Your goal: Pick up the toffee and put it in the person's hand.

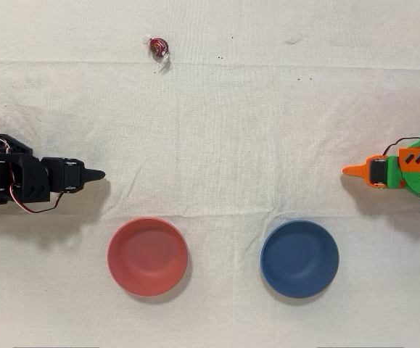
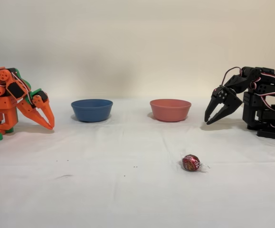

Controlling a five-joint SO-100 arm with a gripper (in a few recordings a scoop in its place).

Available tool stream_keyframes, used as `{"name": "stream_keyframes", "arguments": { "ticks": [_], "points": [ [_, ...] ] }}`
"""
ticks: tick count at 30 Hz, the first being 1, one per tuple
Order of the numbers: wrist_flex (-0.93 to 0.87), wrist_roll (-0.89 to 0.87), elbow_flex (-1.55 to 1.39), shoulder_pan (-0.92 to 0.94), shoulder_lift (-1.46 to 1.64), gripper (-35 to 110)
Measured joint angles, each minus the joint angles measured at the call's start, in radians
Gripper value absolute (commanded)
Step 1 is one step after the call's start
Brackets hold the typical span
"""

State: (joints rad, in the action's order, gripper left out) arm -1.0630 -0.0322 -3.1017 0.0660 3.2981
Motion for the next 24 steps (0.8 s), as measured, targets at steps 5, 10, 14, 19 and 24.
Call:
{"name": "stream_keyframes", "arguments": {
  "ticks": [5, 10, 14, 19, 24],
  "points": [
    [0.0, 0.0, 0.0, 0.0, 0.0, 0],
    [0.0, 0.0, 0.0, 0.0, 0.0, 0],
    [0.0, 0.0, 0.0, 0.0, 0.0, 0],
    [0.003, -0.005, 0.0, 0.0, 0.0, 0],
    [0.038, -0.043, -0.017, 0.0, 0.0, 0]
  ]
}}
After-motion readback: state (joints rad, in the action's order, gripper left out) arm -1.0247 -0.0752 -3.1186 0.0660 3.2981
